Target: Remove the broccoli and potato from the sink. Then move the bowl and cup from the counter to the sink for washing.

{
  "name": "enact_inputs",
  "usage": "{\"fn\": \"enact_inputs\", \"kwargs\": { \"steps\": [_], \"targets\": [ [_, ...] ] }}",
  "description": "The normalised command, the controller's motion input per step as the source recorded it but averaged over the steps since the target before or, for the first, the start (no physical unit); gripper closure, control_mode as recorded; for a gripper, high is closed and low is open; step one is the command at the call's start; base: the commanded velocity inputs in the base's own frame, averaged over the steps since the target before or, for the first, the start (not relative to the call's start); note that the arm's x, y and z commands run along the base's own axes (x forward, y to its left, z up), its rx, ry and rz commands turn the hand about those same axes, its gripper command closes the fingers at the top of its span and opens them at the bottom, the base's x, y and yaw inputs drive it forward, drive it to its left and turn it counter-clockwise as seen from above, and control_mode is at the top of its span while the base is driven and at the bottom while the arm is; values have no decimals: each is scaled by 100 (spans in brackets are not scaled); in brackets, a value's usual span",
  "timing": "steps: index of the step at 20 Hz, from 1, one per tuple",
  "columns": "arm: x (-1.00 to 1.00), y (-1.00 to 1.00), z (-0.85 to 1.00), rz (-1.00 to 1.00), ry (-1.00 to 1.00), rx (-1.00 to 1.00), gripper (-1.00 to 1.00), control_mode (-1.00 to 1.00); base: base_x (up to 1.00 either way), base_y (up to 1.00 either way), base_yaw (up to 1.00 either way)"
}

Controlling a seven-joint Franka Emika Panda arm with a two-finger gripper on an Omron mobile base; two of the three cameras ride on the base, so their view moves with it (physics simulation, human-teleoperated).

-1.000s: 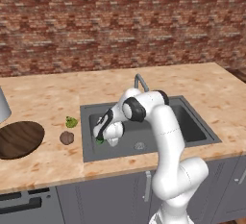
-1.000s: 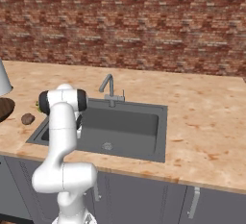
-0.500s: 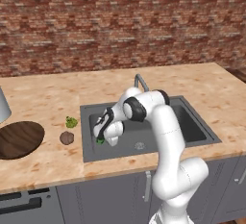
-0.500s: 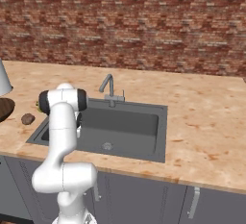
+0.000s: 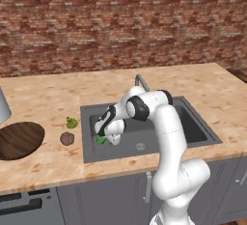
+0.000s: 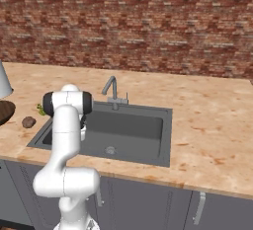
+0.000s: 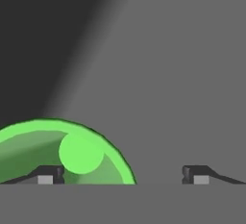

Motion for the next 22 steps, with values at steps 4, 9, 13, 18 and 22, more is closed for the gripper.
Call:
{"fn": "enact_inputs", "kwargs": {
  "steps": [4,9,13,18,22],
  "targets": [
    [11,3,11,8,0,-1,-100,-100,0,0,0],
    [10,5,16,8,0,-2,-100,-100,0,0,0],
    [11,5,21,8,0,-1,-100,-100,0,0,0],
    [5,2,25,7,0,0,-100,-100,0,0,0],
    [0,0,33,5,0,-1,-100,-100,0,0,0]
  ]
}}
